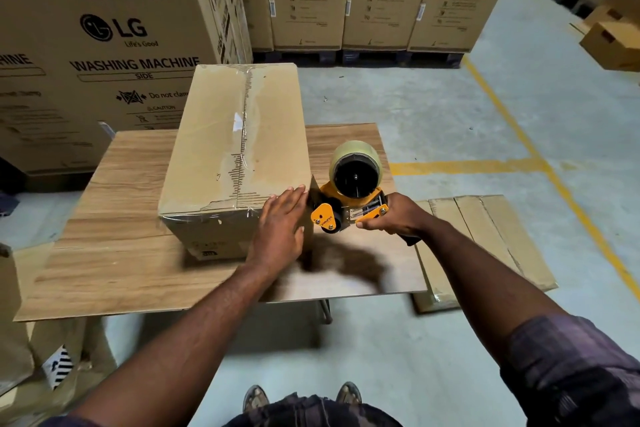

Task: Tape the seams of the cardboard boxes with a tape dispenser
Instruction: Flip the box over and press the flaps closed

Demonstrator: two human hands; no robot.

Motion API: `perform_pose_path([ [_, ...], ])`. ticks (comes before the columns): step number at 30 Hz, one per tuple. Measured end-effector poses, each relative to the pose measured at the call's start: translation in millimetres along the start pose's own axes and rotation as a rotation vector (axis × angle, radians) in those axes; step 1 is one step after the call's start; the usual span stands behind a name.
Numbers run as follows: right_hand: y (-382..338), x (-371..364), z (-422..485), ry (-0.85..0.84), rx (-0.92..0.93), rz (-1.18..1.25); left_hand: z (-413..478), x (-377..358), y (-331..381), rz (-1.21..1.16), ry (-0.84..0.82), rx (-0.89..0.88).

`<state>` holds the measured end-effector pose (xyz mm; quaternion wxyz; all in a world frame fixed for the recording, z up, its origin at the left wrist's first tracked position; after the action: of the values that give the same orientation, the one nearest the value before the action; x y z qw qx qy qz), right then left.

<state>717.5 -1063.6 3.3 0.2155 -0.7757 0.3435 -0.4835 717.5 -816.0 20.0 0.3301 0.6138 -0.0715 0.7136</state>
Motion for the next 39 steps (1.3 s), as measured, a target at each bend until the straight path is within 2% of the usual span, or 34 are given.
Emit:
perform_pose_path([
  [7, -14.1, 16.4, -0.4, 0.195, 0.085, -0.269, 0.8, -1.6, -0.6, 0.014, 0.013, 0.019],
  [13, -13.7, 16.8, -0.4, 0.178, 0.116, -0.264, -0.2, 2.1, 2.4, 0.032, 0.018, -0.014],
  [15, -3.5, 22.0, -0.3, 0.169, 0.078, -0.393, 0.2, 3.1, 0.9, 0.040, 0.005, -0.020],
  [18, 40.8, 27.5, -6.6, 0.102, -0.051, -0.713, 0.0, 2.7, -2.3, 0.042, -0.005, -0.037],
  [20, 78.9, 18.1, -15.6, 0.050, -0.131, -0.718, 0.4, 1.3, -1.1, 0.036, 0.024, -0.033],
  [24, 110.4, -10.0, -25.8, 0.137, -0.225, -0.337, 1.8, -5.5, 1.6, 0.026, 0.075, -0.034],
  [27, 99.9, -28.7, -25.0, 0.191, -0.220, -0.048, 1.8, -6.4, 0.3, 0.040, 0.063, -0.045],
  [31, 104.6, -50.1, -13.7, 0.212, -0.355, 0.303, 1.5, -5.5, 1.7, 0.033, 0.051, -0.036],
  [35, 109.4, -72.5, 0.8, 0.169, -0.527, 0.670, 2.3, -3.9, 1.3, 0.017, 0.036, -0.026],
  [39, 104.0, -103.2, 14.9, 0.013, -0.569, 1.045, 2.1, -3.1, 1.4, 0.006, 0.016, -0.027],
])
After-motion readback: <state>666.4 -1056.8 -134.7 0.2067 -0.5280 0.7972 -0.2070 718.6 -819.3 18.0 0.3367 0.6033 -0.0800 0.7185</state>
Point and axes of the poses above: each hand's wrist, its own z-axis towards the middle knuckle, its own x-axis out of the back of the hand, y = z × x, the point moved 7 cm from there along z, towards the middle knuckle, and after that the axes turned 6 degrees about -x, right-handed, at the moved point
